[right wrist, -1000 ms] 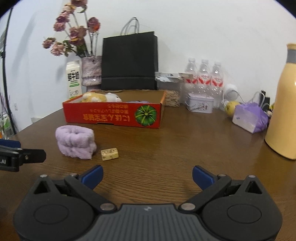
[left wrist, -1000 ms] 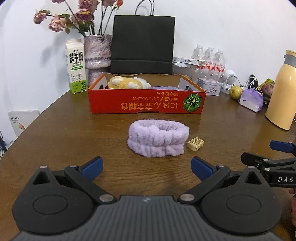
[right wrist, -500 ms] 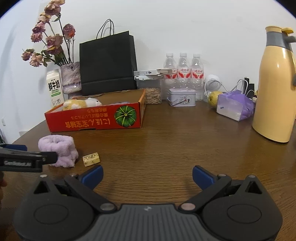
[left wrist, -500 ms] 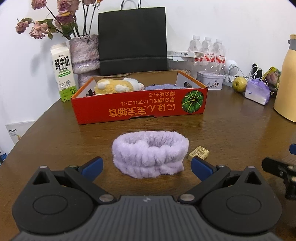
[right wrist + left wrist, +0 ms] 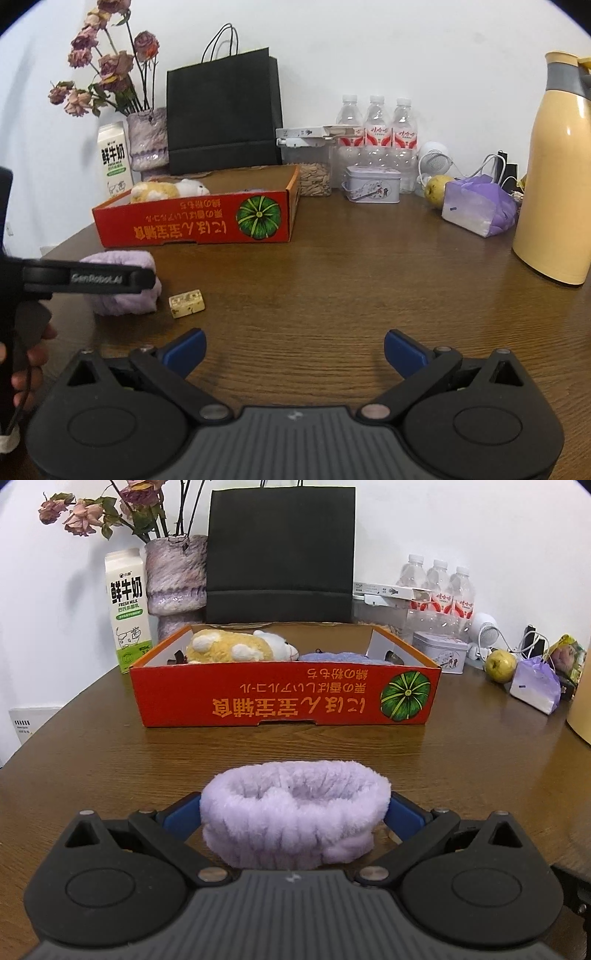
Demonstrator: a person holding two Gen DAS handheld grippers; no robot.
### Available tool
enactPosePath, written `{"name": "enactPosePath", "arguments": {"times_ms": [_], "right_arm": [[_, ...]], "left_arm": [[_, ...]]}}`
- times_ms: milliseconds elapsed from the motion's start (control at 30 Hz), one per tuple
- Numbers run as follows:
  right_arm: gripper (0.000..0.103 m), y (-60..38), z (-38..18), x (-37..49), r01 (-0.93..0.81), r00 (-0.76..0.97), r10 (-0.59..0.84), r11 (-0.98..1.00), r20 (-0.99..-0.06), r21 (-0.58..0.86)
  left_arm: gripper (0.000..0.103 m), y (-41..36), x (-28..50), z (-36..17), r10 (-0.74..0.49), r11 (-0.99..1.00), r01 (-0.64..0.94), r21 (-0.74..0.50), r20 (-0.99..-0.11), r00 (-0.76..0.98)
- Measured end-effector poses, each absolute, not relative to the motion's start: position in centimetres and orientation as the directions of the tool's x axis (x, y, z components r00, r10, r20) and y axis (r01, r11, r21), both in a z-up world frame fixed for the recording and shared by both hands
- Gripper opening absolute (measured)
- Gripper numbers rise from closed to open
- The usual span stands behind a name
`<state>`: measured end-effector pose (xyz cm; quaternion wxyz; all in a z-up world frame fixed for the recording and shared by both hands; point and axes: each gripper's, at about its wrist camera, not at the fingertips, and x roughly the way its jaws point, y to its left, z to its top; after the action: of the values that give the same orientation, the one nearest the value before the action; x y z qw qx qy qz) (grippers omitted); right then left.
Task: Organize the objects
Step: 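Grasp the lilac fluffy hair band with the left gripper and lift it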
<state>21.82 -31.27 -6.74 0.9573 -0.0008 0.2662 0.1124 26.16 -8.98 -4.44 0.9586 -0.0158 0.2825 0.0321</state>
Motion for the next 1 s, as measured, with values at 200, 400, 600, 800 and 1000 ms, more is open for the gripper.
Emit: {"name": "enactPosePath", "arguments": {"times_ms": [200,400,600,800,1000], "right_arm": [[0.103,-31.3,-6.9,22.1,-0.205,0.825,0.213,0.976,-0.524,0.074],[0.103,-31.1,-7.0,22.5,-0.191,0.82,0.204,0.978,-0.534,0.079],[0.103,-30.5,-7.0,22.9,-0.182,0.821,0.189,0.981,-0.538,0.067],[0.103,-29.4,-7.1,23.2,-0.182,0.817,0.179,0.982,-0.548,0.05],[0.103,-27.3,-7.2,23.6,-0.197,0.811,0.172,0.98,-0.559,0.016]], "left_arm": [[0.062,-8.2,25.8,-4.1,0.011,0.996,-0.054,-0.065,-0.537,0.844],[0.037,-7.9,25.2,-3.6,-0.036,0.996,-0.013,-0.088,-0.525,0.85],[0.034,-7.5,24.1,-2.6,-0.041,0.997,0.009,-0.07,-0.468,0.883],[0.034,-5.6,23.3,-1.9,-0.018,0.998,-0.007,-0.058,-0.43,0.902],[0.034,-3.4,22.7,-1.6,-0.004,0.998,-0.021,-0.054,-0.42,0.907]]}}
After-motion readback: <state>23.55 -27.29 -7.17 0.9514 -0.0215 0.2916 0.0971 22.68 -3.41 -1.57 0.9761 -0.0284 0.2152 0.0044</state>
